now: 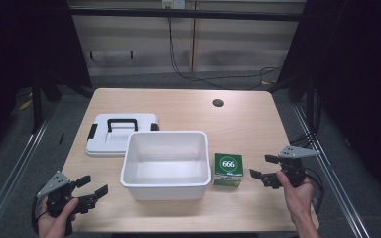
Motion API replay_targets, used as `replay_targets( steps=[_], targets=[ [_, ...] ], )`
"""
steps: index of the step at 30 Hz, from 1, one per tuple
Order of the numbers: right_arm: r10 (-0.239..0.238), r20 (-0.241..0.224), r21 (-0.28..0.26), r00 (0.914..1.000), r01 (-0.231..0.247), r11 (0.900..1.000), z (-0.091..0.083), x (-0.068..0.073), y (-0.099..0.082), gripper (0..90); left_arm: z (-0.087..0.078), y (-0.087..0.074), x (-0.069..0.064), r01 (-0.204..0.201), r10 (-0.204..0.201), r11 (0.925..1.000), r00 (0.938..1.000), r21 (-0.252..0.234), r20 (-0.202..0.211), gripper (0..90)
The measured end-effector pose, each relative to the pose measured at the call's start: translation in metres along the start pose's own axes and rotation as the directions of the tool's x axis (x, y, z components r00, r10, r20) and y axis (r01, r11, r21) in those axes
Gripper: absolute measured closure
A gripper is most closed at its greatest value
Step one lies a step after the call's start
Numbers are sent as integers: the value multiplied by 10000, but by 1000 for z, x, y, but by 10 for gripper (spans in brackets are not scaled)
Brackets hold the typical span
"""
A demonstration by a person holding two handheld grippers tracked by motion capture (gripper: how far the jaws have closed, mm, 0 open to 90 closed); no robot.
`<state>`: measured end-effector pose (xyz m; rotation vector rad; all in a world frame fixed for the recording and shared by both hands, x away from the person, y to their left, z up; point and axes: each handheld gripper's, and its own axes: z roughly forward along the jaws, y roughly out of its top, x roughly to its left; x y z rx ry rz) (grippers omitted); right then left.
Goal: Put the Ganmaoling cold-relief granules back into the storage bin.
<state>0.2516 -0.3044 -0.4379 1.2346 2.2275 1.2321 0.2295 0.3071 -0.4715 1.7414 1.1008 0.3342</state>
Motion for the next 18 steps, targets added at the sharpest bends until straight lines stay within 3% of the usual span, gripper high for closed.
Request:
replay_targets(
  steps=[7,11,14,18],
  targets=[
    [-393,23,520,9992,391,9979,3,-3,2,134,2,0,0,-30,30,10000,10000,69,-17,169],
    [-644,13,407,9979,642,9971,2,-2,4,134,1,0,0,-63,63,9999,10000,84,-40,169],
    [-1135,63,586,9935,1130,9919,1,2,6,134,2,0,-1,-98,98,9999,10000,117,-11,169],
    [-1341,160,849,9908,1323,9876,2,5,12,135,3,0,-3,-222,220,9995,9997,205,122,169]
  ],
)
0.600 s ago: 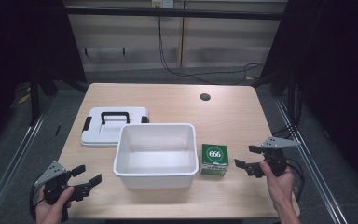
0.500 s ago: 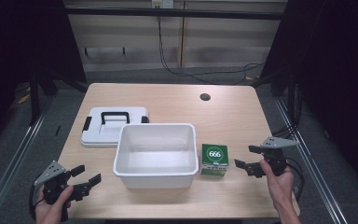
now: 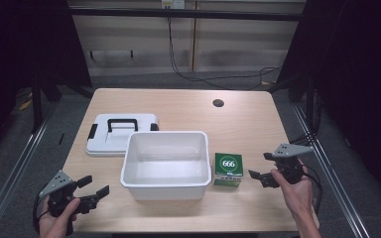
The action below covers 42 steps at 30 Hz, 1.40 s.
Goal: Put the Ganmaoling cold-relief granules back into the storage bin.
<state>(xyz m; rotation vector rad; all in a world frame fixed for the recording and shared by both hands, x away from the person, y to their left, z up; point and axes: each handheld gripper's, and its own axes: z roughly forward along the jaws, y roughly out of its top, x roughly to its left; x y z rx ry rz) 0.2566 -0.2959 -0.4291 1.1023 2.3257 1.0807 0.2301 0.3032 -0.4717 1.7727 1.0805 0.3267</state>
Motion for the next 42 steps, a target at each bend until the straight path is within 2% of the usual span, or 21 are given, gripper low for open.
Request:
replay_targets(
  steps=[1,3,5,6,9,13,16,21,23,26,28,30,32,35,37,38,40,42],
  targets=[
    [0,0,0,10000,0,10000,0,0,0,135,0,0,0,0,0,10000,10000,0,0,169],
    [-397,28,105,9992,397,9992,4,2,3,135,1,0,0,58,-58,10000,10000,-5,-59,169],
    [-443,62,218,9990,442,9988,5,3,4,136,1,0,0,97,-98,9999,9999,-26,-62,170],
    [-666,66,551,9978,662,9963,6,5,7,143,0,0,0,87,-87,10000,9999,-16,-77,170],
    [-963,-140,427,9953,968,9944,3,9,16,144,-1,0,1,144,-145,9999,9998,-73,-132,170],
    [-1726,-471,1025,9839,1767,9789,4,21,29,153,-2,0,0,205,-209,9996,9996,-172,-207,170],
    [-1960,-597,1459,9788,2028,9683,7,31,37,157,-2,0,1,85,-87,9999,9997,-103,-236,170],
    [-2241,-628,1544,9725,2313,9606,8,39,50,137,-1,0,1,130,-132,9999,9998,-94,-175,170],
    [-2369,-763,1541,9685,2462,9569,9,39,55,136,-2,0,2,189,-192,9997,9997,-164,-174,170],
    [-2510,-686,1733,9656,2593,9501,14,40,63,137,-2,0,1,203,-207,9996,9996,-174,-188,170],
    [-2615,-888,1779,9611,2736,9452,18,40,68,139,-3,0,2,128,-132,9998,9997,-168,-229,170],
    [-2752,-1262,1929,9531,2957,9356,21,39,73,157,-3,0,2,198,-202,9996,9995,-178,-225,170],
    [-2831,-1392,1885,9489,3061,9332,23,38,76,151,-3,-1,2,254,-259,9995,9993,-207,-260,171],
    [-3088,-1429,2241,9403,3347,9153,27,35,82,145,-3,-1,2,224,-229,9995,9994,-207,-258,171],
    [-3004,-1621,2291,9399,3320,9150,27,34,86,145,-3,-1,2,250,-255,9995,9993,-208,-261,171],
    [-3104,-1705,2266,9352,3438,9113,28,33,88,147,-3,-1,2,251,-257,9995,9993,-205,-261,171],
    [-3033,-1720,2479,9372,3392,9075,28,31,92,148,-3,-1,2,248,-253,9995,9993,-204,-270,171],
    [-3163,-1722,2518,9329,3521,9015,30,31,95,145,-3,-1,2,193,-198,9996,9995,-201,-264,170]
  ],
)
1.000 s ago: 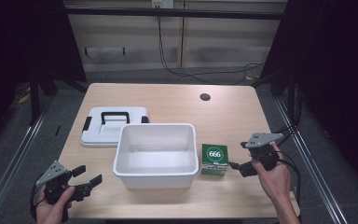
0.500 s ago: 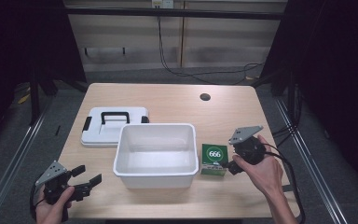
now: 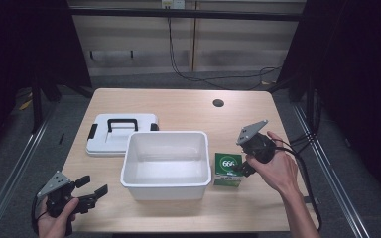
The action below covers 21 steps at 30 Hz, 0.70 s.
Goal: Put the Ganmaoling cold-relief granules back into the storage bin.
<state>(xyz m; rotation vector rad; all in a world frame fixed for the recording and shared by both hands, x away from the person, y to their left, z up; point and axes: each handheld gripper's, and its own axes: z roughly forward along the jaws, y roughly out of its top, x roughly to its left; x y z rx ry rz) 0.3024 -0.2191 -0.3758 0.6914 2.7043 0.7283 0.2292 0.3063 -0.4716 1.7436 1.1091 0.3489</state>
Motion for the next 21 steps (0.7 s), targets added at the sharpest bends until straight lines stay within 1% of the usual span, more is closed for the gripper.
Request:
replay_targets(
  steps=[2,3,4,5,7,9,11,14,15,17,18,19,21],
  targets=[
    [-57,-56,52,10000,57,10000,1,-3,3,146,0,0,0,-8,8,10000,10000,57,2,171],
    [-27,-86,38,10000,28,10000,1,-5,5,145,0,0,0,52,-52,10000,10000,22,-8,171],
    [-34,-138,-61,9999,33,10000,2,-7,6,139,0,0,1,-5,5,10000,10000,52,-15,171],
    [-85,-116,-32,9999,85,10000,4,-8,8,138,0,0,0,31,-31,10000,10000,40,-2,172],
    [-233,-54,284,9997,234,9993,6,-10,12,136,0,0,1,51,-51,10000,10000,42,-6,171],
    [-481,-204,391,9986,489,9980,9,-12,16,136,0,0,1,55,-55,10000,10000,46,1,172],
    [-638,-363,666,9973,661,9956,13,-12,21,135,0,0,1,39,-39,10000,10000,47,-4,172],
    [-891,-665,893,9938,948,9915,20,-12,24,134,0,0,1,35,-35,10000,10000,45,12,172],
    [-928,-736,1032,9930,1001,9896,23,-12,24,134,0,0,1,34,-34,10000,10000,47,19,171],
    [-834,-871,1236,9927,938,9879,27,-12,25,132,0,0,1,-13,13,10000,10000,51,13,171],
    [-956,-950,1236,9909,1071,9865,29,-13,25,132,0,0,0,19,-19,10000,10000,15,3,171],
    [-878,-960,1277,9915,997,9868,30,-13,26,127,0,0,0,39,-39,10000,10000,18,10,172],
    [-947,-1173,1302,9886,1098,9854,33,-15,26,122,0,0,0,30,-30,10000,10000,21,18,172]
  ],
)
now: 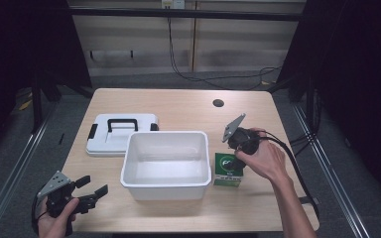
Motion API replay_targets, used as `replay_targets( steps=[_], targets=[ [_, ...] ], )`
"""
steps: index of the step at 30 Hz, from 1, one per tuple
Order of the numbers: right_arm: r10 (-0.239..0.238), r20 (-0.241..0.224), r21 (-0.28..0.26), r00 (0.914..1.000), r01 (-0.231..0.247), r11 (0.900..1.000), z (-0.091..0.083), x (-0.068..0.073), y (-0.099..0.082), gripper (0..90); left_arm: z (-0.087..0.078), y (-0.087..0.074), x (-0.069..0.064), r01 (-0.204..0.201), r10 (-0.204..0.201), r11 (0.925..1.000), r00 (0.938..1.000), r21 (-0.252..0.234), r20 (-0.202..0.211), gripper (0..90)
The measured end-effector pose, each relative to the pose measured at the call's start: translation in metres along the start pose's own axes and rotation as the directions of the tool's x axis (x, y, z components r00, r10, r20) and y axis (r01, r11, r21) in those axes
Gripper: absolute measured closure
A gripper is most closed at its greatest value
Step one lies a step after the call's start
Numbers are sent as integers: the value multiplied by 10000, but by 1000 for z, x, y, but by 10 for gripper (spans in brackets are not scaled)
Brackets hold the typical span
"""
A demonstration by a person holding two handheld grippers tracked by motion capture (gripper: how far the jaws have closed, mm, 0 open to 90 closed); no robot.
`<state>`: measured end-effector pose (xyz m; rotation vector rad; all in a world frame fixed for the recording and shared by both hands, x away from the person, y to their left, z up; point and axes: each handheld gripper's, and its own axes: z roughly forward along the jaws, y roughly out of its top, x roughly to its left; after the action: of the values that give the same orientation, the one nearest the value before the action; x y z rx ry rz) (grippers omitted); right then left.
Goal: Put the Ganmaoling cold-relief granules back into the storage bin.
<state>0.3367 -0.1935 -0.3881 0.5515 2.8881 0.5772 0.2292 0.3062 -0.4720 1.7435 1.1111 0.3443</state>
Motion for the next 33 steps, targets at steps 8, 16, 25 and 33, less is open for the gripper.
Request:
replay_targets(
  steps=[8,16,25,33],
  targets=[
    [-398,-480,813,9981,436,9957,9,-1,0,92,0,0,0,-30,30,10000,10000,35,4,172],
    [-803,-767,1441,9938,907,9854,18,3,1,90,0,0,1,-21,21,10000,10000,21,13,172],
    [-1064,-1124,1885,9880,1263,9739,28,2,2,96,0,0,0,92,-92,10000,10000,-37,-11,172],
    [-1049,-1333,2404,9855,1349,9613,34,1,3,112,-1,0,1,40,-40,10000,10000,-58,1,172]
  ],
)
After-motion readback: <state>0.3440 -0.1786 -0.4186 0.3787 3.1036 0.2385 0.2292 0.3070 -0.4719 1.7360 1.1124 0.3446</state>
